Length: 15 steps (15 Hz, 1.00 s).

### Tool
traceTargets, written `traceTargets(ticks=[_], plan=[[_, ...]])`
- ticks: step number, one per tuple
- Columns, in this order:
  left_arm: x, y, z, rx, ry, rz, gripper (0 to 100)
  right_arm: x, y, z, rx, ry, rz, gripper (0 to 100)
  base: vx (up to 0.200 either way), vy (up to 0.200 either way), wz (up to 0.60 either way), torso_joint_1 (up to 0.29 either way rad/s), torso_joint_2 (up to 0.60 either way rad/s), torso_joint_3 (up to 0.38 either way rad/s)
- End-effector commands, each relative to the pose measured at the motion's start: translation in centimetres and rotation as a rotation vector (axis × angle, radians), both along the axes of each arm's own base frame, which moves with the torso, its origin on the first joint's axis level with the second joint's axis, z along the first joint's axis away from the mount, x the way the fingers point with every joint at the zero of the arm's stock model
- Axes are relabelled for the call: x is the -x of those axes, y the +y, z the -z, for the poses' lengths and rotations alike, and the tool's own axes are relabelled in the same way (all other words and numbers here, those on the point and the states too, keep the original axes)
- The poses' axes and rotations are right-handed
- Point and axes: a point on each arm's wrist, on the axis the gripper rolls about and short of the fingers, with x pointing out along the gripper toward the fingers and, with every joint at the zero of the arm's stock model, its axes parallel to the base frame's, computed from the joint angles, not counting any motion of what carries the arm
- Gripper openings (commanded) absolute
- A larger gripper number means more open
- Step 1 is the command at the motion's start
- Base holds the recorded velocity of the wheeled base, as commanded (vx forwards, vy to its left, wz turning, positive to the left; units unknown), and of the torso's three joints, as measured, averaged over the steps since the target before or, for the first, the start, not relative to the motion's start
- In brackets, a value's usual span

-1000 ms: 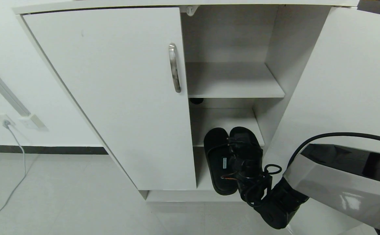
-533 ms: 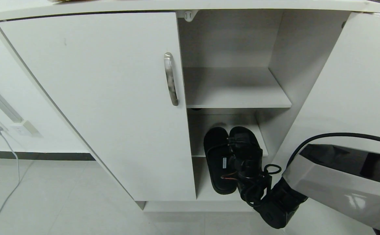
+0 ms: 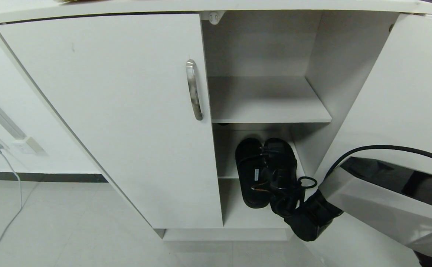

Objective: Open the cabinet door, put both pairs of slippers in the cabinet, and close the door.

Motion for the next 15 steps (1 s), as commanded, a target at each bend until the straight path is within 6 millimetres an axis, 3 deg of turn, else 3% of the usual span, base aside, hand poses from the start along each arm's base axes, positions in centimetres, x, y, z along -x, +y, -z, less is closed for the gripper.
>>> traceTargets(ticks=[1,9,15], plan=[[0.0,0.0,0.0,0.001,0.001,-0.001,0,-1.4,0.5,-0.6,-0.005,-0.007,0.010,0,0.000,0.000,0.00,0.000,0.00,0.000],[0.0,0.0,0.0,-0.001,0.001,-0.001,0,-4.5,1.4,-2.2,-0.016,-0.028,0.033,0,0.000,0.000,0.00,0.000,0.00,0.000],[0.0,0.0,0.0,-0.001,0.001,-0.001,0,-5.8,0.7,-1.5,-0.001,-0.006,0.003,0,0.000,0.000,0.00,0.000,0.00,0.000]])
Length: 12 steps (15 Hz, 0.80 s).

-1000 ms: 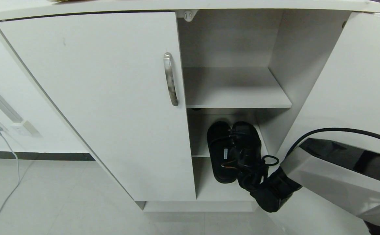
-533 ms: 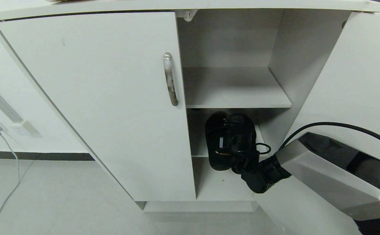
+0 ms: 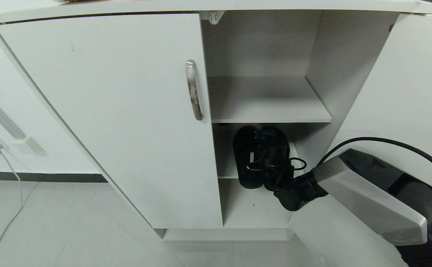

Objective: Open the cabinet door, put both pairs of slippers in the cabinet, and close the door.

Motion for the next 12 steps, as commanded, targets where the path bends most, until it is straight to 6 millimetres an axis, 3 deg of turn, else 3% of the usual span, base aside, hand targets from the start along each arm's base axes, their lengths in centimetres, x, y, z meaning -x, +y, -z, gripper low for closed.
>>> traceTargets(ticks=[1,6,7,12], plan=[[0.0,0.0,0.0,0.000,0.001,-0.001,0,-0.2,-0.1,0.3,0.003,0.008,0.001,0,0.000,0.000,0.00,0.000,0.00,0.000],[0.0,0.0,0.0,0.000,0.001,-0.001,0,-0.1,0.0,0.3,0.007,0.011,-0.002,0,0.000,0.000,0.00,0.000,0.00,0.000],[0.0,0.0,0.0,0.000,0.001,-0.001,0,0.0,-0.1,0.4,0.010,0.016,-0.002,100,0.000,0.000,0.00,0.000,0.00,0.000],[0.0,0.0,0.0,0.000,0.001,-0.001,0,3.2,-0.5,0.0,0.040,0.055,-0.030,100,0.000,0.000,0.00,0.000,0.00,0.000]])
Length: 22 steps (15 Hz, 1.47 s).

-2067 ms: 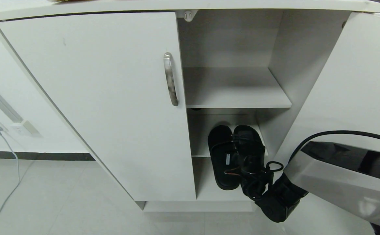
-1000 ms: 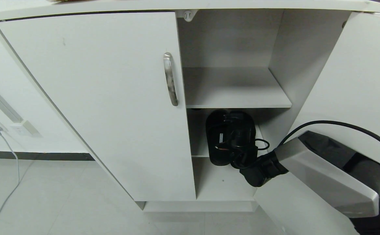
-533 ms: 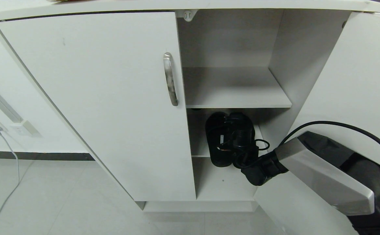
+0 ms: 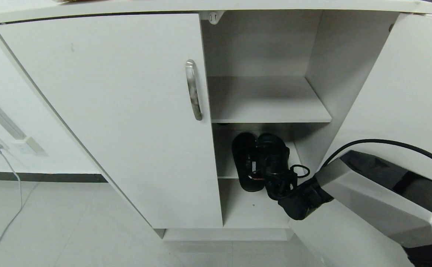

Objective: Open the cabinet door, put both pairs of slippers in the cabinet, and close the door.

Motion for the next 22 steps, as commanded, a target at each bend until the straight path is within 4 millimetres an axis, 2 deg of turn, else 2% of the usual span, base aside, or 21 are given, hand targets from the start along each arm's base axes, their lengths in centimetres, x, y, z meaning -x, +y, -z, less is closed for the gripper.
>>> traceTargets(ticks=[1,3,6,10,11,15,19,22], plan=[[0.0,0.0,0.0,0.000,0.001,-0.001,0,2.3,-0.4,-2.1,-0.020,-0.029,-0.022,100,0.000,0.000,0.00,0.000,0.00,0.000],[0.0,0.0,0.0,-0.001,0.001,-0.001,0,4.7,-0.6,-2.8,-0.014,-0.019,-0.046,100,0.000,0.000,0.00,0.000,0.00,0.000],[0.0,0.0,0.0,-0.003,0.001,-0.001,0,8.9,-1.6,-3.0,0.020,0.028,-0.103,100,0.000,0.000,0.00,0.000,0.00,0.000],[0.0,0.0,0.0,-0.004,0.001,0.002,0,14.2,-3.6,-3.2,0.038,0.098,-0.352,100,0.000,0.000,0.00,0.000,0.00,0.000],[0.0,0.0,0.0,-0.003,0.003,0.001,0,14.7,-3.8,-3.1,0.045,0.113,-0.385,100,0.000,0.000,0.00,0.000,0.00,0.000],[0.0,0.0,0.0,-0.003,0.001,0.002,0,14.7,-3.6,-2.7,0.047,0.118,-0.391,100,0.000,0.000,0.00,0.000,0.00,0.000],[0.0,0.0,0.0,-0.001,0.001,0.002,0,14.5,-3.4,-1.9,0.060,0.138,-0.389,100,-0.200,0.000,0.00,0.005,0.00,0.000],[0.0,0.0,0.0,-0.004,0.003,-0.002,0,14.6,-3.5,-1.8,0.063,0.143,-0.388,100,0.000,0.000,0.00,0.000,0.00,0.000]])
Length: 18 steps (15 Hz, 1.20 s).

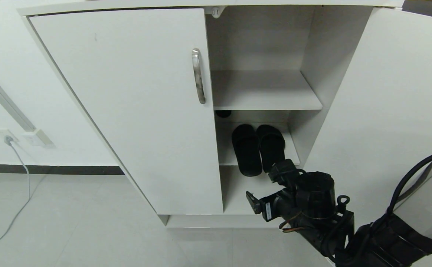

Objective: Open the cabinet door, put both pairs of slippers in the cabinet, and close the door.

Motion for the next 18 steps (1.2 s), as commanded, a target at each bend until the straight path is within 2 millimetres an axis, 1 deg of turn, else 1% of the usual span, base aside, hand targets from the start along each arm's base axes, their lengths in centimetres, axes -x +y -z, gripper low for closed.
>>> traceTargets(ticks=[1,12,18], plan=[[-0.02,0.00,0.02,0.000,0.002,-0.001,0,-0.06,0.01,0.26,0.006,0.006,0.001,100,0.000,0.000,0.00,0.000,0.00,0.000],[0.00,-0.01,-0.02,0.001,0.001,0.004,0,0.10,-0.15,0.43,0.003,0.000,0.003,100,0.000,0.000,0.00,0.000,0.00,0.000],[-0.01,-0.02,-0.02,0.001,0.001,0.007,0,0.09,-0.07,0.55,0.005,0.002,0.001,100,0.000,0.000,0.00,0.002,0.00,0.174]])
